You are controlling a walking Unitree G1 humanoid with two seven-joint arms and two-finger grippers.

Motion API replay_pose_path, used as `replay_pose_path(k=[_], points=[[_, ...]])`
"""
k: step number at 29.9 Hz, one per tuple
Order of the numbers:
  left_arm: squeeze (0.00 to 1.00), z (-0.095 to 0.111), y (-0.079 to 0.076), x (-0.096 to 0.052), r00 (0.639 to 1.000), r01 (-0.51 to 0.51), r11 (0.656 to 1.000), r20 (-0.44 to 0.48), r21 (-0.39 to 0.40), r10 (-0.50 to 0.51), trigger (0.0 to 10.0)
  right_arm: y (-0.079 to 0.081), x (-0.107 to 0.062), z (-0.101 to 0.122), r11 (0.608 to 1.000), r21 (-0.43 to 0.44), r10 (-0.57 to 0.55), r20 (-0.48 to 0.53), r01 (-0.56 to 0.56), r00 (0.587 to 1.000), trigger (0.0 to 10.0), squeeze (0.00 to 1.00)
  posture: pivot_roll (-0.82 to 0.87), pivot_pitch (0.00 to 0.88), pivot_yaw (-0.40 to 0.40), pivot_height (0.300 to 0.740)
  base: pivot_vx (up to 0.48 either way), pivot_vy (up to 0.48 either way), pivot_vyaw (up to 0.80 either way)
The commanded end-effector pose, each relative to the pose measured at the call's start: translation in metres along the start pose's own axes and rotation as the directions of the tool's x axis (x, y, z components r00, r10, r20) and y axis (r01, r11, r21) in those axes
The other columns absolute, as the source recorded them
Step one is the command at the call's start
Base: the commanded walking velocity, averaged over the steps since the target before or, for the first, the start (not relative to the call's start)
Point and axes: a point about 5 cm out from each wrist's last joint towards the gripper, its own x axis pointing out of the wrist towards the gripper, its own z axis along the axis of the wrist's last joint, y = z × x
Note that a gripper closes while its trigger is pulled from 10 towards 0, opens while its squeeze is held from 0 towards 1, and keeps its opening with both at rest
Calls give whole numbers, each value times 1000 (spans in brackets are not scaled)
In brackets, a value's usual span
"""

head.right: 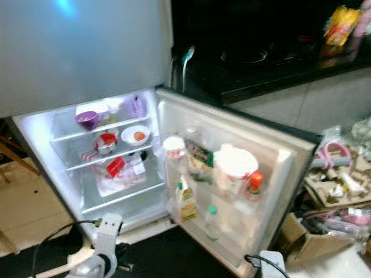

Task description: Restocking fridge

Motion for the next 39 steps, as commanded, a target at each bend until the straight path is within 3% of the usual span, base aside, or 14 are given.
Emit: replay_pose_path(k=[1, 10, 25, 26, 30, 31, 32, 35, 39], points=[[0, -7, 3, -2, 1000, -9, 1000, -20, -9, 9, 10000, 3, 0, 1, 1000, 8, 10, 8, -10, 1000, 10000, 0, -193, 57, 77, 740, 0, -480, 0], [0, -10, 10, -6, 997, -71, 996, 3, -50, 71, 10000, 4, 1, 4, 1000, 0, 17, 11, -17, 1000, 10000, 0, -196, 50, 60, 740, 0, -160, 0], [0, -12, 15, -8, 997, -71, 997, 1, -42, 71, 10000, -2, 3, 17, 998, 50, -30, 38, 28, 999, 10000, 0, -199, 66, 93, 740, 0, 0, 0], [0, -14, 16, -9, 998, -68, 997, -9, -31, 68, 10000, -8, 4, 24, 992, 112, -60, 61, 53, 996, 0, 0, -200, 68, 98, 740, 0, 0, 0], [0, -20, 22, -13, 995, -90, 996, -33, -29, 89, 10000, -27, 5, 41, 981, 124, -161, 75, 151, 984, 0, 0, -197, 65, 98, 740, 0, 0, 0], [0, -22, 25, -14, 995, -97, 995, -37, -30, 96, 10000, -31, 5, 45, 979, 107, -185, 77, 176, 980, 7765, 0, -197, 64, 99, 740, 0, 0, 0], [0, -26, 27, -16, 994, -104, 994, -46, -28, 103, 10000, -37, 5, 53, 973, 88, -220, 85, 213, 972, 10000, 0, -195, 70, 102, 740, 0, 0, 0], [0, -32, 30, -20, 992, -114, 993, -64, -20, 112, 10000, -50, 5, 66, 952, 41, -305, 77, 302, 949, 10000, 0, -191, 78, 108, 740, 0, 0, 0], [0, -35, 33, -22, 990, -120, 993, -70, -11, 119, 10000, -68, 2, 93, 903, 153, -418, 95, 402, 903, 10000, 0, -169, 70, 91, 740, 0, 0, 0]])
